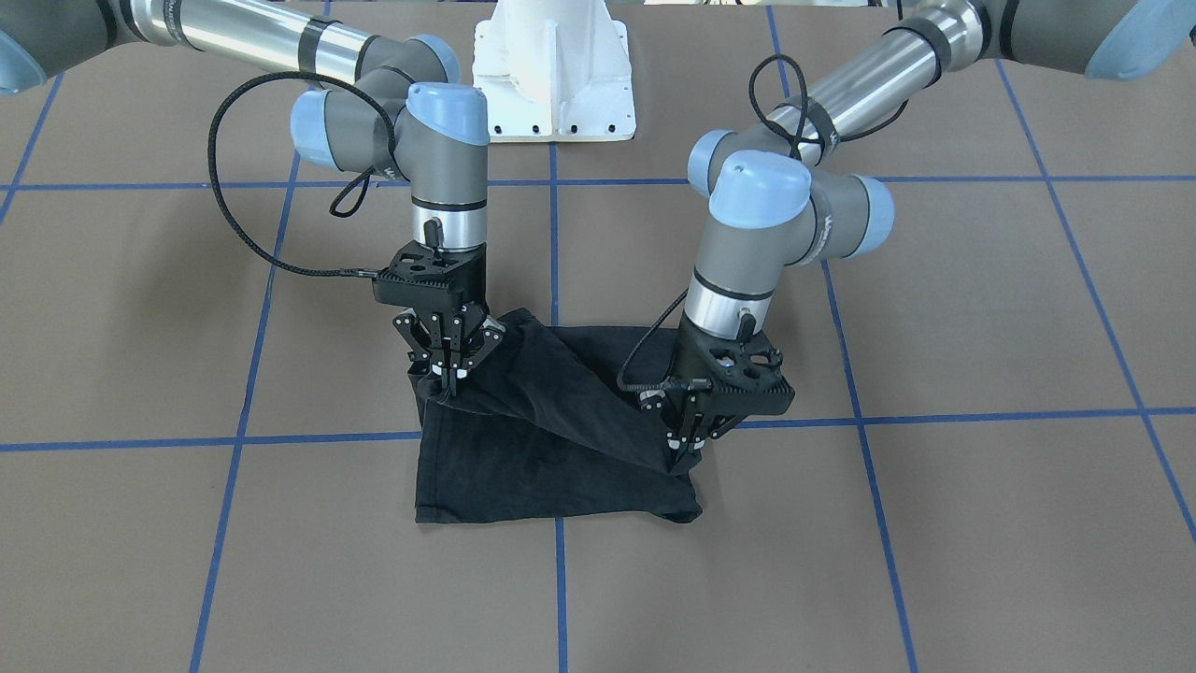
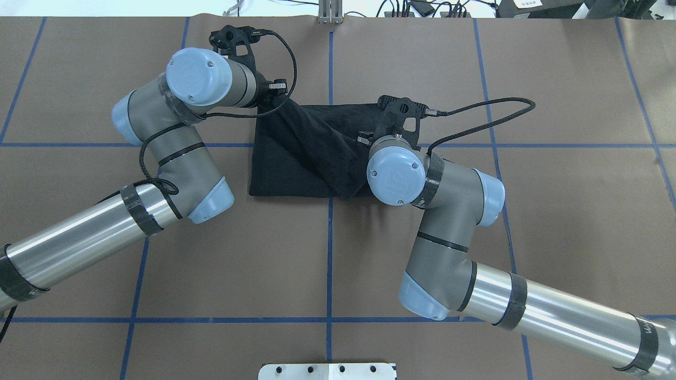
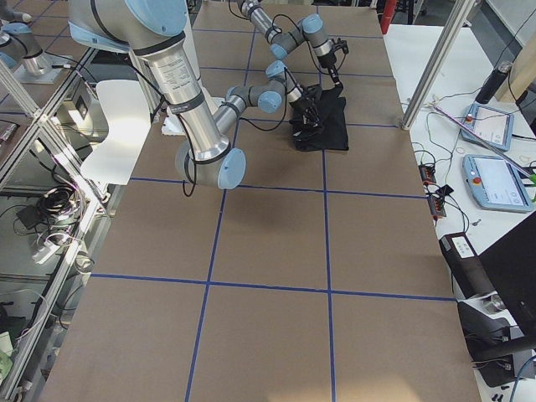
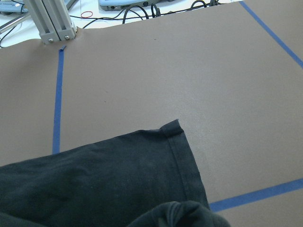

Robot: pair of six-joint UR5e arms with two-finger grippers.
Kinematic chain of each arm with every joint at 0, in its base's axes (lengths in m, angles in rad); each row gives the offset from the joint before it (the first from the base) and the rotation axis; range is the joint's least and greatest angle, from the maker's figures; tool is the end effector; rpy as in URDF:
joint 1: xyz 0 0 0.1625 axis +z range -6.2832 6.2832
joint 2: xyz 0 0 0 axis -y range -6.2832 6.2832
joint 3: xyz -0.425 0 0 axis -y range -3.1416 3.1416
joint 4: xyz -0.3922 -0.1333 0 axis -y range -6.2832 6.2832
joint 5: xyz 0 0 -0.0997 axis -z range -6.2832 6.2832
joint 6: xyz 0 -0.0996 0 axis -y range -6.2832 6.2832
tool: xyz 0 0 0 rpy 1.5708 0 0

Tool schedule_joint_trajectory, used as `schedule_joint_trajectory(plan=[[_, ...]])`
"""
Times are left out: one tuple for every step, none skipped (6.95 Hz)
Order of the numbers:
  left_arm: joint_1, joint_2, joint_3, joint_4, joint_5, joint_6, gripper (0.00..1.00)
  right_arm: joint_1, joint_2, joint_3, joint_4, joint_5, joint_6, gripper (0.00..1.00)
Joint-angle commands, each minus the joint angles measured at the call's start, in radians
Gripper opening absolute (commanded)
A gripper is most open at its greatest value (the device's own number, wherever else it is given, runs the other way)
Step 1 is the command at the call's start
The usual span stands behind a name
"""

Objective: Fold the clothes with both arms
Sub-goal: 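Lay the near edge onto the shirt's far edge with both grippers, then open both grippers and raise them off the folded shirt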

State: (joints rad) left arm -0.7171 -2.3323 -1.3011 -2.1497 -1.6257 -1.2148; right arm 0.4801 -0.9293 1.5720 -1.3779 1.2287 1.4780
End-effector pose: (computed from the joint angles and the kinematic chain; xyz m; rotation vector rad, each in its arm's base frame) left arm 0.4994 -0.6051 0.2451 0.5067 0.9492 -0.2964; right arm -0.5481 -0.4734 0.2569 0.5483 -0.7101 0.5041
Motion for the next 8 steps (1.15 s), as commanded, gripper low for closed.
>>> schedule_joint_trajectory(plan=[[-0.021,-0.059,0.142,-0.076,0.001,-0.002,0.00,0.003,0.012,-0.036,0.000,0.002,-0.002,0.00],[-0.019,-0.082,0.222,-0.144,0.001,-0.002,0.00,0.005,0.027,-0.059,0.002,0.002,-0.002,0.10],[-0.019,-0.085,0.252,-0.171,0.001,0.001,0.76,0.015,0.041,-0.099,0.031,0.003,-0.002,0.72],[-0.024,-0.085,0.249,-0.174,0.000,0.053,1.00,0.041,0.044,-0.128,0.075,0.018,0.001,1.00],[-0.051,-0.081,0.220,-0.176,-0.032,0.079,1.00,0.107,0.055,-0.122,0.077,0.166,-0.046,1.00],[-0.105,-0.015,0.132,-0.170,-0.171,0.194,1.00,0.147,0.064,-0.107,0.079,0.284,-0.132,1.00],[-0.155,0.110,-0.003,-0.171,-0.284,0.309,1.00,0.149,0.069,-0.071,0.067,0.304,-0.140,1.00],[-0.165,0.207,-0.111,-0.171,-0.302,0.360,1.00,0.135,0.088,-0.060,0.050,0.299,-0.139,1.00]])
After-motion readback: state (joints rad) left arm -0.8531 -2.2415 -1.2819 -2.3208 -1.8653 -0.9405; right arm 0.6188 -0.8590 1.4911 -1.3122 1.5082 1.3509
